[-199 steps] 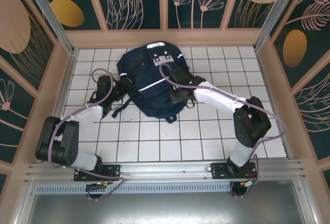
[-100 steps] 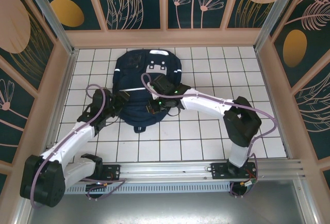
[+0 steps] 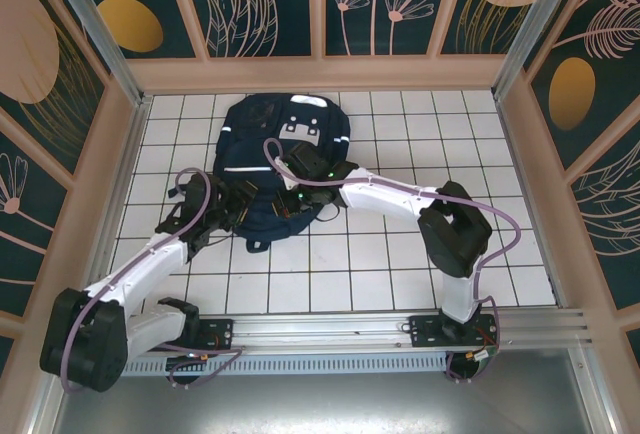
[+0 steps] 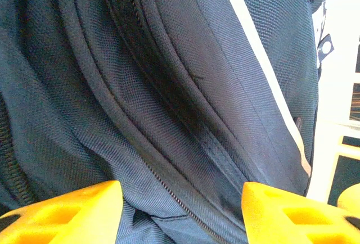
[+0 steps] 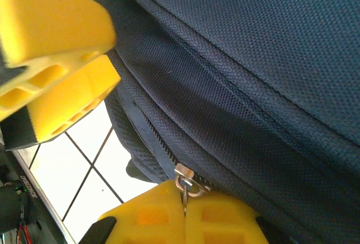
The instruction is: Pack the student bag
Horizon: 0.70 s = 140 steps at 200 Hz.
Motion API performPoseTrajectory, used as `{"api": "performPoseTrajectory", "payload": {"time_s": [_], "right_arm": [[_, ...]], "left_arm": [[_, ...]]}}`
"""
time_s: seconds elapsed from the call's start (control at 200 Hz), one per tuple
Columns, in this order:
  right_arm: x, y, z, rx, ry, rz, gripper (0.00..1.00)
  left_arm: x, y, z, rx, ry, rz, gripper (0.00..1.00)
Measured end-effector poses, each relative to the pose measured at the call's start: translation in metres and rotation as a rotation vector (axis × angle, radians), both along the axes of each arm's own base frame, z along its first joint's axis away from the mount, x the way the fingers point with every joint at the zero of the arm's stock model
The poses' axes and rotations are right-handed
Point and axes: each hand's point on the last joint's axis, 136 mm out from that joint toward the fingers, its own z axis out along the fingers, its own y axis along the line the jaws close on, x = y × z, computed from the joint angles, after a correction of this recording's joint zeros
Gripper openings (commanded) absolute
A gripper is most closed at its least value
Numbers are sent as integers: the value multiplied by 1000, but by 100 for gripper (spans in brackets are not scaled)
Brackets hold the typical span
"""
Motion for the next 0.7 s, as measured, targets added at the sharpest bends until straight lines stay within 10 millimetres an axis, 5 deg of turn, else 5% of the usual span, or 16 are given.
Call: {"api": "performPoseTrajectory", "payload": {"time_s": [0.155, 0.45, 0.701], "right_arm": [[-3, 0, -1, -10, -6, 13, 0], [-3, -12, -7, -100, -65, -17, 0], [15, -69, -25, -385, -172, -165, 0]], "left_arm": [[5, -3, -5, -34, 4, 19, 46], [9, -7, -10, -90, 2, 53, 0], [9, -5, -12, -61, -6, 60, 0]]}}
